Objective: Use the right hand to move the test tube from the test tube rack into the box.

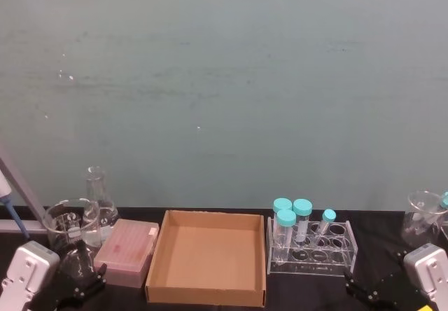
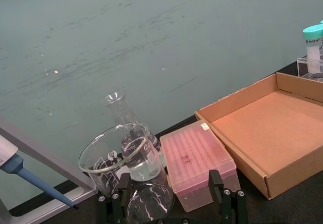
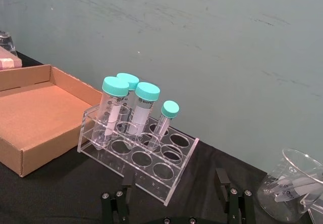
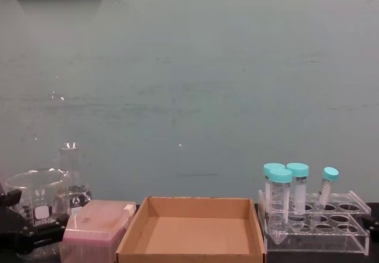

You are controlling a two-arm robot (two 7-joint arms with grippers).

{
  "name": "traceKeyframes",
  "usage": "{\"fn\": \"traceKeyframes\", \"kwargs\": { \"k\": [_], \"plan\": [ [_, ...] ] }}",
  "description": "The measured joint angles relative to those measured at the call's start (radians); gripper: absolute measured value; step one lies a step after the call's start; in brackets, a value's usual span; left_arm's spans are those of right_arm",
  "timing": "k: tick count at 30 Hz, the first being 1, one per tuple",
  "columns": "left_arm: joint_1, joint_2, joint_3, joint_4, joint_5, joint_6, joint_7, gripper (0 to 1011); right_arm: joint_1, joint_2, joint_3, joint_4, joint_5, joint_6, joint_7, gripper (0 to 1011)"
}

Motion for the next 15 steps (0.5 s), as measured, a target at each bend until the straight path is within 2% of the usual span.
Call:
{"fn": "traceKeyframes", "kwargs": {
  "k": [15],
  "plan": [
    [0.0,0.0,0.0,0.0,0.0,0.0,0.0,1000,0.0,0.0,0.0,0.0,0.0,0.0,0.0,1003]
  ]
}}
